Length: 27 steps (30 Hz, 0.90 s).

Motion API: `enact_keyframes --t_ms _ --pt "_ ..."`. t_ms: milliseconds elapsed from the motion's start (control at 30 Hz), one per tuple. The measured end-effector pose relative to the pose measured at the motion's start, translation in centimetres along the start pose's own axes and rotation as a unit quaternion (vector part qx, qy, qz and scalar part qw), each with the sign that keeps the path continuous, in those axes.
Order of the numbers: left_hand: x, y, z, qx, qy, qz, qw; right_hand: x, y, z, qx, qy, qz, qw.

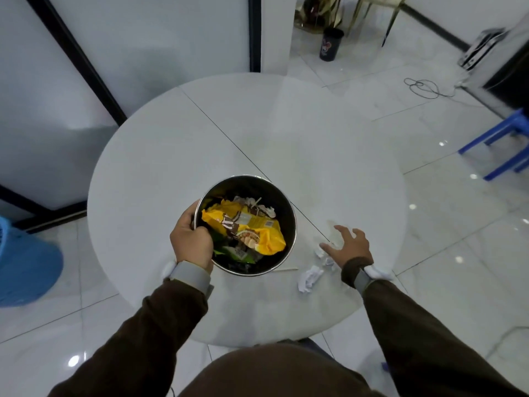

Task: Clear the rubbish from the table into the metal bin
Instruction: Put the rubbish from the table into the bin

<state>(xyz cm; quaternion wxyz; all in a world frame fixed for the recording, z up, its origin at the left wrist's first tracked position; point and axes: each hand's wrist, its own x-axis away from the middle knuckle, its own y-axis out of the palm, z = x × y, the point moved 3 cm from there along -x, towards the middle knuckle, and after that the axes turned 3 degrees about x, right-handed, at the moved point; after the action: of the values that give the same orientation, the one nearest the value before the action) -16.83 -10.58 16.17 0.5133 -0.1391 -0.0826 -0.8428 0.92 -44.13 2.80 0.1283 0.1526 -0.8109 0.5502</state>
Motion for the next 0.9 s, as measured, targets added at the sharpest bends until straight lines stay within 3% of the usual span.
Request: enact_keyframes --t_ms 367,767,900 --pt "-1.8 -1.5 -0.7 -0.011 0.006 0.012 1.0 -2.7 2.7 2.0 0.088 0.025 -0.068 0.993" --pt "-2.2 -2.0 -0.9 -0.013 0.003 0.016 1.0 -3.6 5.5 1.3 0.001 -0.01 -0.095 0.995" --pt "-2.2 -2.0 -0.9 -0.009 0.003 0.014 1.0 -3.5 4.9 0.6 -0.018 -0.011 -0.066 0.998"
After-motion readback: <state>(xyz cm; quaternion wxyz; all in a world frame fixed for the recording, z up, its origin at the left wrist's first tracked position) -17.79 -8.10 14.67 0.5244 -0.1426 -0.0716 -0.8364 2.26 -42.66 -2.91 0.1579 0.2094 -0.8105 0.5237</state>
